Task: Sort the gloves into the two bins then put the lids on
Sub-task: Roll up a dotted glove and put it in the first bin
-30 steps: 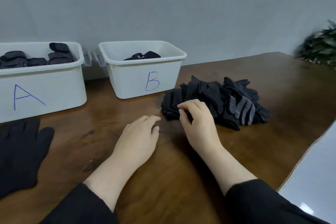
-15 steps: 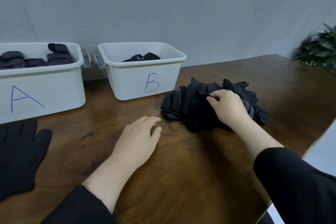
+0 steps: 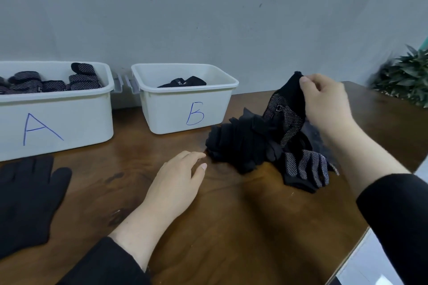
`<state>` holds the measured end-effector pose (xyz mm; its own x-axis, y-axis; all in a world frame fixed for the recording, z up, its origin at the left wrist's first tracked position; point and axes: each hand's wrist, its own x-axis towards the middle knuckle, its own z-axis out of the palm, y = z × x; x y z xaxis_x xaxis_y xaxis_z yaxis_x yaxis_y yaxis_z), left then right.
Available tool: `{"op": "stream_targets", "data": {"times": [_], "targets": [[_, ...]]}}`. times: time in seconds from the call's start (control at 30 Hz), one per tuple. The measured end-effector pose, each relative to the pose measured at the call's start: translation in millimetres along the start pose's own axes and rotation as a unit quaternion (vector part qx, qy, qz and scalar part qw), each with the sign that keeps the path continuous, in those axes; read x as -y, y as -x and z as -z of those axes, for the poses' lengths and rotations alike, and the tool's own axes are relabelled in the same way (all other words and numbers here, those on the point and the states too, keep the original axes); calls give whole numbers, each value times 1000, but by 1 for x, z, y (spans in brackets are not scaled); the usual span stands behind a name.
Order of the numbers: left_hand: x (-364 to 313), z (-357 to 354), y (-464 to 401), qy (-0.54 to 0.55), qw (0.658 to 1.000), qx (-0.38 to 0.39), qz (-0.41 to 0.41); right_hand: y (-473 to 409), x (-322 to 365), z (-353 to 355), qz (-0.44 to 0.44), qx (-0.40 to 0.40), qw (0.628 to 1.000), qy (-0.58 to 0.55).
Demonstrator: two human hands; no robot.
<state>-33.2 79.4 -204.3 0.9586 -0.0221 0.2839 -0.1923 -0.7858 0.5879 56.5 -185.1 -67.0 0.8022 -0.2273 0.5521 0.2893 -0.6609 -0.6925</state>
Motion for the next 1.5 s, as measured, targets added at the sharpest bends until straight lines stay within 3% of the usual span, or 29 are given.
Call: {"op": "stream_targets", "data": {"times": [0.13, 0.2, 0.33, 0.47, 0.57, 0.7, 0.8, 0.9, 1.0, 1.1, 1.2, 1.33, 1.5], "targets": [[0, 3, 1, 66, 998, -25, 3, -2, 33, 13, -38, 40, 993, -105], [-2, 6, 2, 154, 987, -43, 7, 1, 47, 16, -54, 97, 976, -188], [-8, 14, 10, 396, 918, -32, 6, 17, 70, 10, -67, 239, 943, -223], [-3, 24, 22, 497, 866, 28, 40, 37, 83, -11, -85, 354, 906, -216], [2, 36, 38, 449, 891, 12, 67, 50, 93, -31, -50, 419, 894, -153], [18, 55, 63, 362, 928, -41, 78, 64, 113, -64, 15, 413, 909, -45], [38, 73, 83, 192, 967, -149, 72, 74, 133, -86, 81, 340, 937, -20], [59, 100, 104, 34, 976, -213, 43, 91, 147, -98, 147, 215, 961, -97], [87, 128, 122, -69, 975, -205, 47, 126, 140, -110, 211, 206, 951, -98], [112, 150, 136, -119, 975, -173, 70, 175, 107, -131, 318, 316, 894, -4], [128, 162, 145, -147, 983, -76, 83, 216, 79, -141, 337, 444, 826, 79], [134, 165, 147, -152, 982, 21, 107, 224, 72, -142, 309, 465, 828, 58], [135, 166, 144, -143, 982, 33, 120, 222, 68, -152, 310, 431, 846, 47]]}}
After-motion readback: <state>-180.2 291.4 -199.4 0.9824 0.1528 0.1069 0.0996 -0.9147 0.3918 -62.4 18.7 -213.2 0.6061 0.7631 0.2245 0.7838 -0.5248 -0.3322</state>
